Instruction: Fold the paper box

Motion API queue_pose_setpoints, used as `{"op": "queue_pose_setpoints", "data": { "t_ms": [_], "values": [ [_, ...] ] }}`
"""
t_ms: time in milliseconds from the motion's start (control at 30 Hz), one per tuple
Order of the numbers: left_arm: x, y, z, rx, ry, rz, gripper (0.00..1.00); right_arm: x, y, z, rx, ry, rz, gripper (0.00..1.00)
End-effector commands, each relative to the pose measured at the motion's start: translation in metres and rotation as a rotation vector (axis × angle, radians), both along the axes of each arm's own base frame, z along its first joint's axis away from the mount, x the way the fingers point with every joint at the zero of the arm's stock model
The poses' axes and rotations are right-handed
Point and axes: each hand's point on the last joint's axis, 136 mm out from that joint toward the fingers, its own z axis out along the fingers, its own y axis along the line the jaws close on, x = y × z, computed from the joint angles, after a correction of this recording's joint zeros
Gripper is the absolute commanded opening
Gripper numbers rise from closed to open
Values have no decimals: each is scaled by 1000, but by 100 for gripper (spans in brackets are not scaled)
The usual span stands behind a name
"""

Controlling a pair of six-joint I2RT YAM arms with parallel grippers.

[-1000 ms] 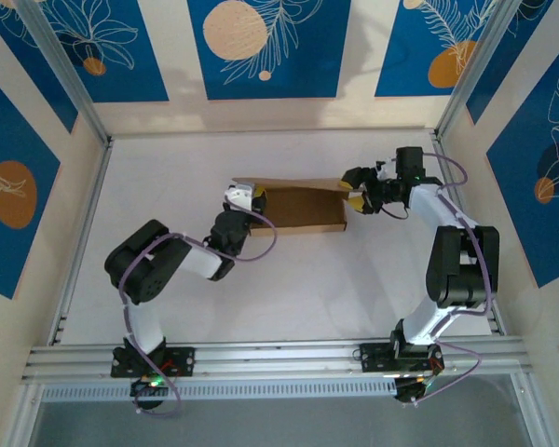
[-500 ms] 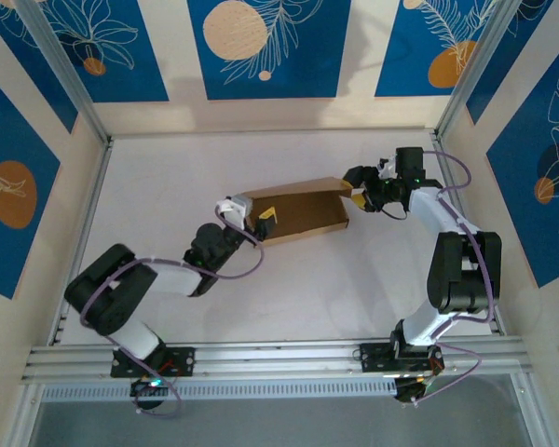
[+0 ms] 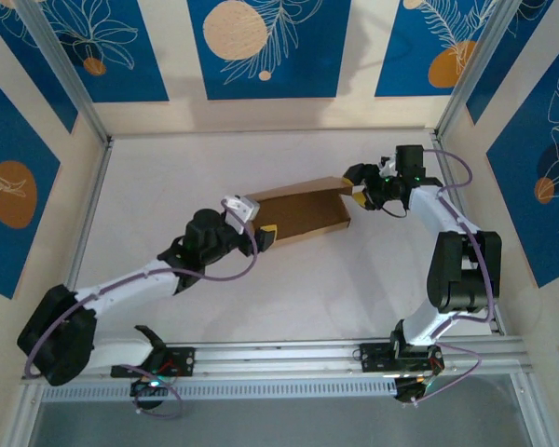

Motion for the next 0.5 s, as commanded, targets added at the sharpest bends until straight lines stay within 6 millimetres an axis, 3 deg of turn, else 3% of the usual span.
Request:
{"op": "queue_pose_setpoints", "data": {
  "t_ms": [0, 100, 200, 267, 367, 467],
  "values": [
    [-21, 11, 15, 119, 26, -60, 78, 1, -5, -8, -25, 49, -28, 66],
    [-25, 28, 45, 98, 63, -22, 80, 1, -4, -6, -29, 41, -23, 67],
    [-32, 32, 90, -38, 111, -52, 71, 0, -1, -5, -42, 38, -6, 67],
    [-22, 38, 116, -133, 189, -8, 66, -1, 0, -8, -49, 41, 0, 67],
    [13, 60, 128, -221, 318, 177, 55, -5, 0, -10, -61, 37, 4, 67],
    [51, 89, 113, -298, 435, 402, 42, -9, 1, -11, -79, 29, 13, 67]
  ]
}}
